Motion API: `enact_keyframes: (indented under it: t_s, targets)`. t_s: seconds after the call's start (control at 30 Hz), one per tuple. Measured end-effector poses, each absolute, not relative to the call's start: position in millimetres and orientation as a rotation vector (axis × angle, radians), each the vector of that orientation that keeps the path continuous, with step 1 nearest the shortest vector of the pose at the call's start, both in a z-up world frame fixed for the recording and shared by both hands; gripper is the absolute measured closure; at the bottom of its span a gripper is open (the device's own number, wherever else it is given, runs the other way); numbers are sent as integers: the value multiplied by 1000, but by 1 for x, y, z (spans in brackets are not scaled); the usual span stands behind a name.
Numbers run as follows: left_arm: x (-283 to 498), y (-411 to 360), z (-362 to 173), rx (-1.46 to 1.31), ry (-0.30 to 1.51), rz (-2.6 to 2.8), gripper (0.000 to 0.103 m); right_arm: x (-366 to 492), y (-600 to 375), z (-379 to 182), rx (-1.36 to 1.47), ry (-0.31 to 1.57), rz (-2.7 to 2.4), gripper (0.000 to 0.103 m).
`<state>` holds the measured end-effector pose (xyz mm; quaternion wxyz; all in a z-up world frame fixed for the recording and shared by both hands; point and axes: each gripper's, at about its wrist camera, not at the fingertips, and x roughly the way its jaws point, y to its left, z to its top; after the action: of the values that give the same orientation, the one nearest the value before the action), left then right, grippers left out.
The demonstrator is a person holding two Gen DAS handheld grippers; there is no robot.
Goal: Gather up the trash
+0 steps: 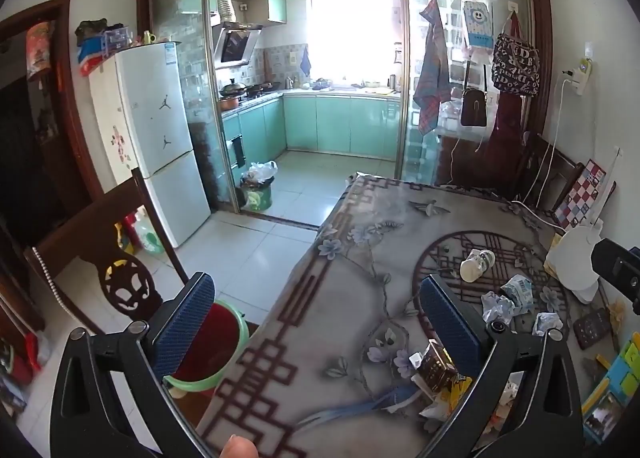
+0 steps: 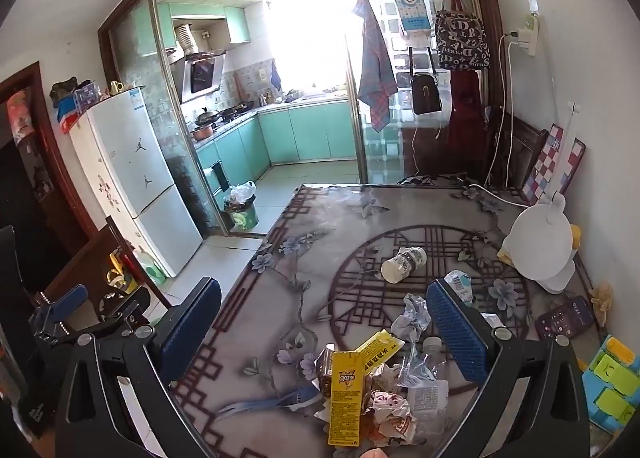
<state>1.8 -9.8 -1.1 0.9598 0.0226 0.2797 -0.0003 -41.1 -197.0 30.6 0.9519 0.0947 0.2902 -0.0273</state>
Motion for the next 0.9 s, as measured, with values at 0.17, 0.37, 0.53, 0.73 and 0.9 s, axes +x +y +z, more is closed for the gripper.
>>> enact_keyframes:
  t_s: [0.17,0.37,0.53,0.73,0.9]
  targets:
    - [3,-11,2,43,557,14,0,-37,-200,33,204,581,-51,0]
    - [10,-10,1,17,573,-11,0,-35,-206,29,235,569,-54,0]
    - [16,-12,-4,-19,605,-87,0,-34,-204,30,227,530,-80,0]
    - [17,-16,-2,-40,601,-118,0,-29,-200,39,217,543,-83,0]
    - [18,-14,3,-48,584,-109,0,-28,-195,42,182,547,-123,0]
